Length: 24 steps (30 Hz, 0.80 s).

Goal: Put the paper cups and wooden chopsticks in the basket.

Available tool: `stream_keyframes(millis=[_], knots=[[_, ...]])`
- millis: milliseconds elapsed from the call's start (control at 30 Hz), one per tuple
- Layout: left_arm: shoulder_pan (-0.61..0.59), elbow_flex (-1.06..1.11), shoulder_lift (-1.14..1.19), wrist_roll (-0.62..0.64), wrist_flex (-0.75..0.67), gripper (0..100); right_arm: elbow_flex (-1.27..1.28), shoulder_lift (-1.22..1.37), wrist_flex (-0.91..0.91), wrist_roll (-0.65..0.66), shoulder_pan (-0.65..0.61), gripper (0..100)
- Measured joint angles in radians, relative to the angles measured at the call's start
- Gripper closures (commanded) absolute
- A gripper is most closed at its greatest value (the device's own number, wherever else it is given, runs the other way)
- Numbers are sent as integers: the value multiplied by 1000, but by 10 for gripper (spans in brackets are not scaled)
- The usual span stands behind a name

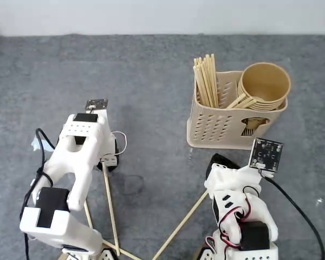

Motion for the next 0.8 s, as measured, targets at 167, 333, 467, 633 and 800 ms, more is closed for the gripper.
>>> stream_keyframes(millis=[167,333,467,633,800], knots=[[0,2,0,0,-9,806,0,0,0,0,0,985],[0,32,0,0,-18,806,0,0,0,0,0,985],[0,114,-5,-6,-109,818,0,0,0,0,0,985],[12,175,-21,-8,-192,963,0,0,0,0,0,985],[14,167,-21,-3,-224,988,0,0,0,0,0,985]])
